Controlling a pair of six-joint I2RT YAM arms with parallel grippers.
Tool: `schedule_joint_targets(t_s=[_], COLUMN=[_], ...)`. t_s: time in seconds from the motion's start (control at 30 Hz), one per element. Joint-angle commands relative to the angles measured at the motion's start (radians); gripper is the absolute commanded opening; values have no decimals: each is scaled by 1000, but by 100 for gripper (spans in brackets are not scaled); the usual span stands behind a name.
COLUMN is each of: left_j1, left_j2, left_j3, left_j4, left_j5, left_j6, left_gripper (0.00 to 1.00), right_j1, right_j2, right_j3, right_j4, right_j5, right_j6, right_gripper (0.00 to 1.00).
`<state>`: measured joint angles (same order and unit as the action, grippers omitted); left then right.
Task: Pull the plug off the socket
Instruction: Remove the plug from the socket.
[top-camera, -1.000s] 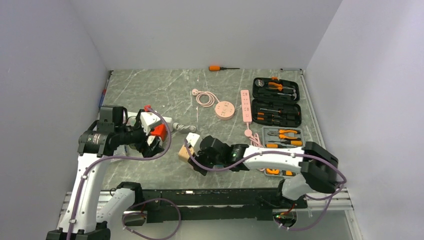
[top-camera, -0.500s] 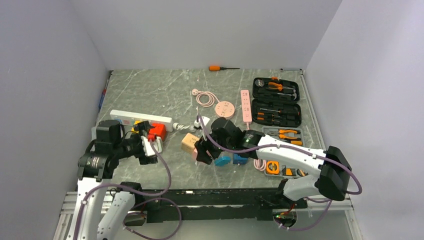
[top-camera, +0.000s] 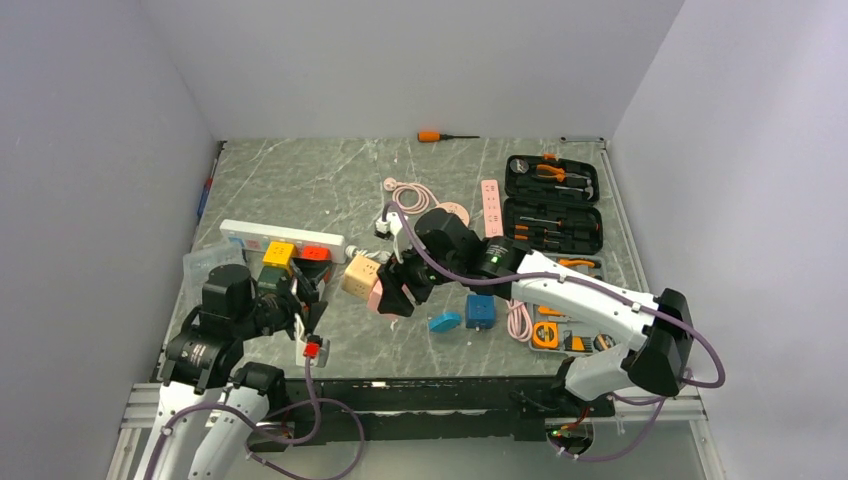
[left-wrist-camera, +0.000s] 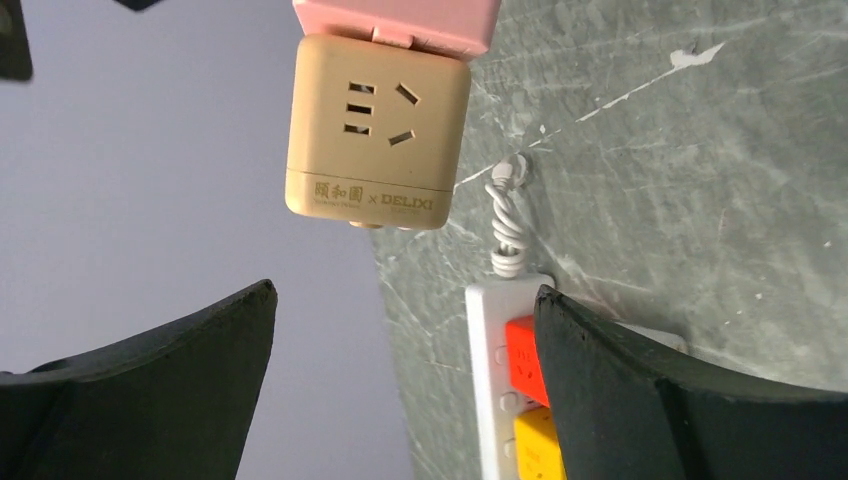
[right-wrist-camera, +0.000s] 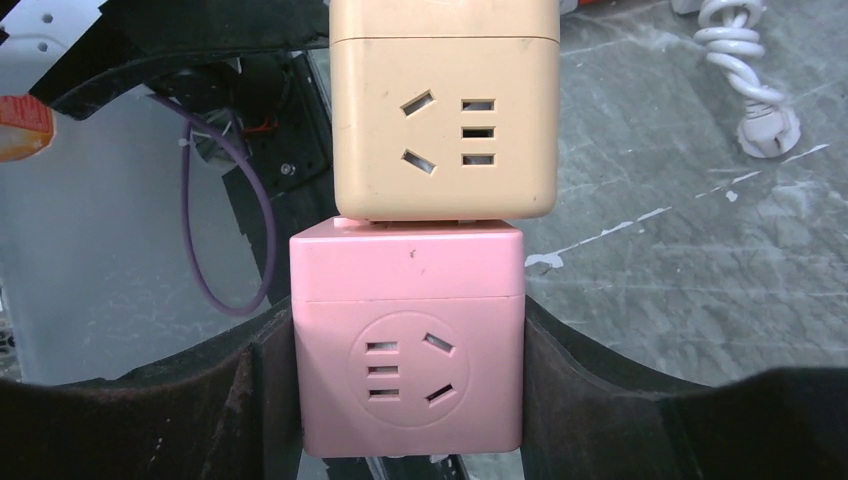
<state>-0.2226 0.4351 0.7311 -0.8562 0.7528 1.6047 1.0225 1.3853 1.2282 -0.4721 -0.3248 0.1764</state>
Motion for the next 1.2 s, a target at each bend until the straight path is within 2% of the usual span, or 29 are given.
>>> schedule_joint_targets(t_s=[0.0, 0.13, 0.5, 0.73, 1.0, 1.1, 1.17], left_j1=[-42, -89, -312, -385, -398, -414, -428], left_j2=[-1, 1, 55, 95, 94, 90, 94], left_j3=[-10, -22, -37, -55, -73, -77, -71], left_j4=[40, 124, 185, 287, 336, 347, 356], left_j5=[-17, -37, -228, -337, -396, -396, -405], left_j6=[150, 114, 3, -85, -125, -132, -145], left_gripper=[99, 99, 99, 99, 71, 54, 38], right_j1=[5, 12, 26, 47, 49, 48, 48], right_j2=[5, 29, 90, 121, 67, 74, 83], right_j3=[74, 104, 163, 176, 93, 96, 101], right_j4=[-4, -20, 52, 79, 134, 144, 148], right_j5=[-49, -50, -83, -91, -88, -95, -99], right_j6=[14, 11, 36, 45, 70, 75, 75], right_gripper=[0, 0, 0, 0, 0, 0, 0])
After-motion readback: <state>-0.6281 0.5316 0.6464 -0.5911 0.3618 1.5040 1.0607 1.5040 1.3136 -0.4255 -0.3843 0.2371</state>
